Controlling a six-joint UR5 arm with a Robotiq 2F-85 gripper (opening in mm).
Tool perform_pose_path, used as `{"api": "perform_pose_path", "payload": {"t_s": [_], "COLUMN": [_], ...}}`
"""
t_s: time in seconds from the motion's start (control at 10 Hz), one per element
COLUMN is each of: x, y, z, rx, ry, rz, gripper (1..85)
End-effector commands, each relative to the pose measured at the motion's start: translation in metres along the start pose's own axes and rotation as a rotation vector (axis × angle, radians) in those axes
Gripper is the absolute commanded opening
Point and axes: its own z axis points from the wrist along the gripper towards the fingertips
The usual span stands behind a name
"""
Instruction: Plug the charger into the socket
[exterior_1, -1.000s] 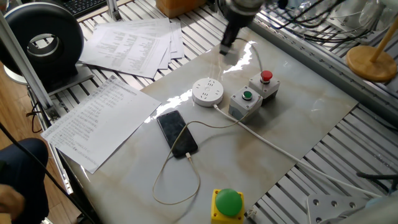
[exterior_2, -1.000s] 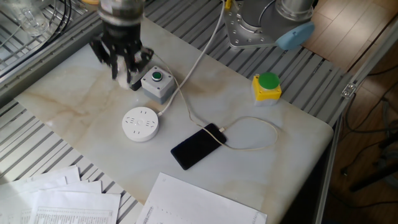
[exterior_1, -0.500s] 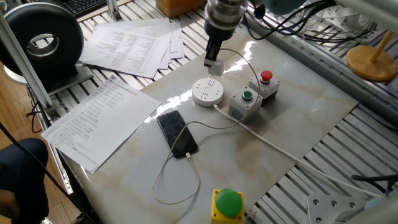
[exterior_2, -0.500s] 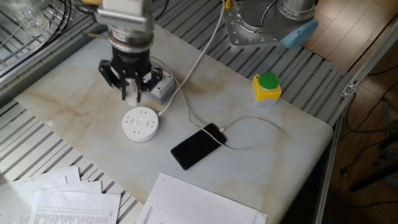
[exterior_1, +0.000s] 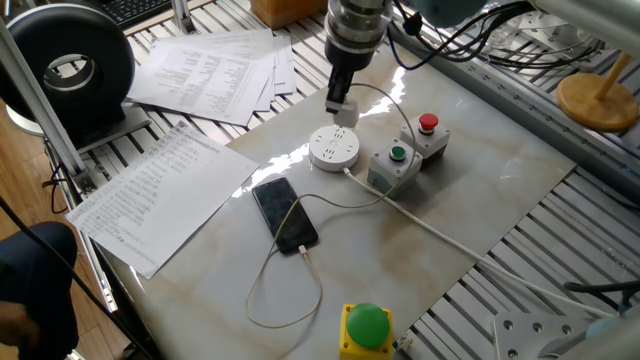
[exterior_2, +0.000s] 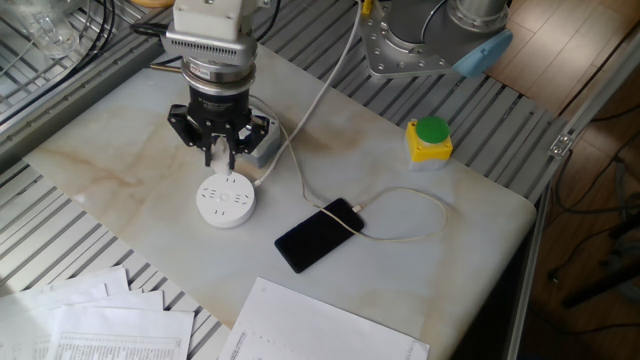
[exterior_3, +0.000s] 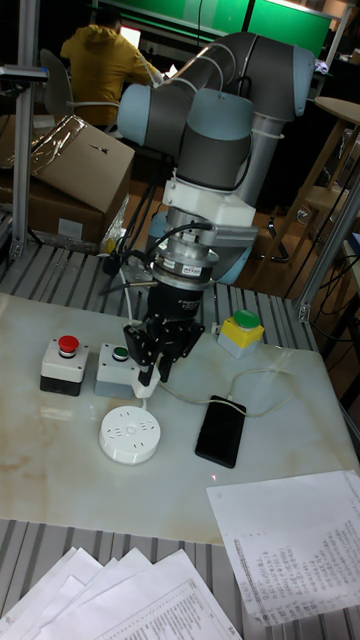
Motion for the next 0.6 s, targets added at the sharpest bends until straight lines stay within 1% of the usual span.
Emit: {"api": "perform_pose_path", "payload": {"t_s": [0.0, 0.3, 0.5], "x": [-0.005, -0.013, -0.023], "y": [0.007, 0.005, -0.003], "z": [-0.001, -0.001, 0.011], "rx": [-0.028, -0.019, 0.002], "ry": [-0.017, -0.047, -0.065], "rz": [0.05, 0.019, -0.013], "gripper": [1.0, 1.0, 1.0]}}
